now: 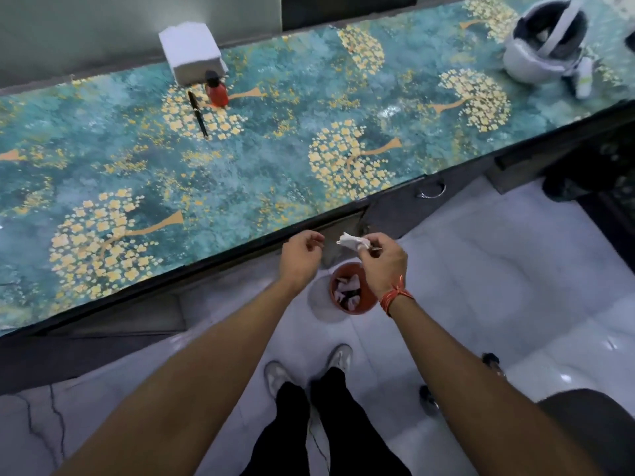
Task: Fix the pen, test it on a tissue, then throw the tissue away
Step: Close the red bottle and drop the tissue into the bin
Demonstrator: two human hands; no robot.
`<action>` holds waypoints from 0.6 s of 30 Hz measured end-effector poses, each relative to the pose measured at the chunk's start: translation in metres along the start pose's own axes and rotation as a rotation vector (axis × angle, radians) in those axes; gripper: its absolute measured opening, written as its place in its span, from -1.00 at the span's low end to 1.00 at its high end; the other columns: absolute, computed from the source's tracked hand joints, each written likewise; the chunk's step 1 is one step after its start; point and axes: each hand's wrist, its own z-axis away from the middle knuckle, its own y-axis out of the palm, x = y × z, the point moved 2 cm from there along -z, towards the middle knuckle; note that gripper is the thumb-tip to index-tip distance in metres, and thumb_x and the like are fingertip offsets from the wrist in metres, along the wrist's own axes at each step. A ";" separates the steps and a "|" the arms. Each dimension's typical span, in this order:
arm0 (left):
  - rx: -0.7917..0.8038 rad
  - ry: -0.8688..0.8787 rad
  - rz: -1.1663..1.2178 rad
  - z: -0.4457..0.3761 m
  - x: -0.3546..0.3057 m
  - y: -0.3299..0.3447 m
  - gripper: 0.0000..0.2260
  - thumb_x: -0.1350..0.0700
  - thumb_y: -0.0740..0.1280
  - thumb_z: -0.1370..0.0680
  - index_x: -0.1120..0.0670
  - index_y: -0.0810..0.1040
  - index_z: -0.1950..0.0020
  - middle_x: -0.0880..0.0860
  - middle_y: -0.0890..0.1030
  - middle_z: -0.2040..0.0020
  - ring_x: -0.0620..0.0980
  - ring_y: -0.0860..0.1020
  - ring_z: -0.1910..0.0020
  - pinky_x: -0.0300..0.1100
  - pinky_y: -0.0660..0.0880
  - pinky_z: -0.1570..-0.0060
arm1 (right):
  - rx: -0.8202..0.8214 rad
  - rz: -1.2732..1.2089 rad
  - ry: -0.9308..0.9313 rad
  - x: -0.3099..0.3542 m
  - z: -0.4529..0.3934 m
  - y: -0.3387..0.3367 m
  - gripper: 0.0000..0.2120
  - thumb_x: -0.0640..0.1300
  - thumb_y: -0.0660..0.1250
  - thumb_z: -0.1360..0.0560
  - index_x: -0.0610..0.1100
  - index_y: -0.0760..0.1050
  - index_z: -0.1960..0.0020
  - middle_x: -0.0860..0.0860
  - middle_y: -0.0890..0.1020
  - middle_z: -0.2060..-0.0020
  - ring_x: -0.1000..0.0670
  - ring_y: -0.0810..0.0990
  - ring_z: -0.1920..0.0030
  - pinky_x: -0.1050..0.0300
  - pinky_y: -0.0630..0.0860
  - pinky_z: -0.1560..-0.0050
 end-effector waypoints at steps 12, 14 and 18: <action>0.001 -0.124 -0.195 -0.064 0.121 0.159 -0.76 0.14 0.28 -0.54 0.10 0.56 -0.20 0.13 0.63 -0.15 0.09 0.55 -0.04 -0.21 0.42 -0.01 | -0.158 -0.102 0.329 -0.227 -0.022 0.081 -0.82 -0.37 0.34 -0.39 -0.21 0.58 0.04 -0.10 0.67 0.17 -0.04 0.66 0.14 0.14 0.59 0.05; -0.042 -0.087 -0.190 -0.081 0.156 0.179 -0.72 0.04 0.27 -0.54 0.13 0.57 -0.18 0.16 0.63 -0.17 0.16 0.56 -0.12 -0.21 0.41 -0.02 | -0.047 -0.153 0.428 -0.269 -0.025 0.106 -0.77 -0.30 0.31 -0.42 -0.24 0.54 -0.07 -0.06 0.63 0.19 0.15 0.64 0.22 0.34 0.54 0.13; -0.044 -0.100 -0.204 -0.114 0.234 0.227 -0.73 0.04 0.28 -0.58 0.14 0.56 -0.21 0.15 0.64 -0.17 0.14 0.57 -0.15 -0.23 0.40 -0.04 | -0.142 -0.179 0.481 -0.359 -0.031 0.160 -0.74 -0.31 0.37 -0.37 -0.26 0.56 -0.06 -0.15 0.67 0.03 -0.03 0.58 0.05 0.62 0.30 0.10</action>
